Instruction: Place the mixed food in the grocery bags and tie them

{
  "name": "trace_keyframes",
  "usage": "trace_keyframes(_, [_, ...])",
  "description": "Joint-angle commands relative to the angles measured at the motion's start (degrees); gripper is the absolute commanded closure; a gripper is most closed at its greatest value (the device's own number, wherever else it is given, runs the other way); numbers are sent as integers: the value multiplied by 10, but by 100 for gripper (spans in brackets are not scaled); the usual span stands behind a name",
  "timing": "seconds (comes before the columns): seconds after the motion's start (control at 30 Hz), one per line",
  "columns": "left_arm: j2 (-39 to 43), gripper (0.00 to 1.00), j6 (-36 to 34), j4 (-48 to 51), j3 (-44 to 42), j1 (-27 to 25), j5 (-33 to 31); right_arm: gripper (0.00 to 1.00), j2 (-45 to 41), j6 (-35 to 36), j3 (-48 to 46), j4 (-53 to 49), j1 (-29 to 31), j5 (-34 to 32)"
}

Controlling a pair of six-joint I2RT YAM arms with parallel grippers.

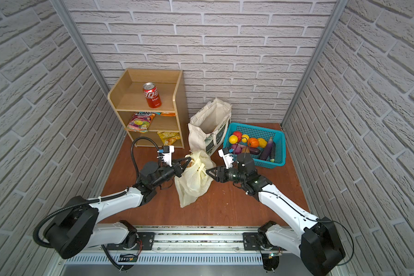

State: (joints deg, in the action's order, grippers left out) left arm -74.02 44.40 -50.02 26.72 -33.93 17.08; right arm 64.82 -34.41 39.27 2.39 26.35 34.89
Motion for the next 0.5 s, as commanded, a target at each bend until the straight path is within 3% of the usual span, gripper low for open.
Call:
trace_keyframes(0.0, [-9, 100, -14, -16, 13, -1, 10, 76, 24, -7, 32, 55, 19, -16])
trace_keyframes(0.07, [-12, 100, -14, -15, 16, 0, 14, 85, 40, -10, 49, 63, 28, -14])
trace_keyframes(0.2, [-17, 100, -13, -17, 20, 5, 21, 84, 52, 6, 92, 43, 46, -12])
trace_keyframes(0.47, [-17, 100, -5, -28, 18, 25, 40, 69, -7, 84, 129, -152, 36, -135])
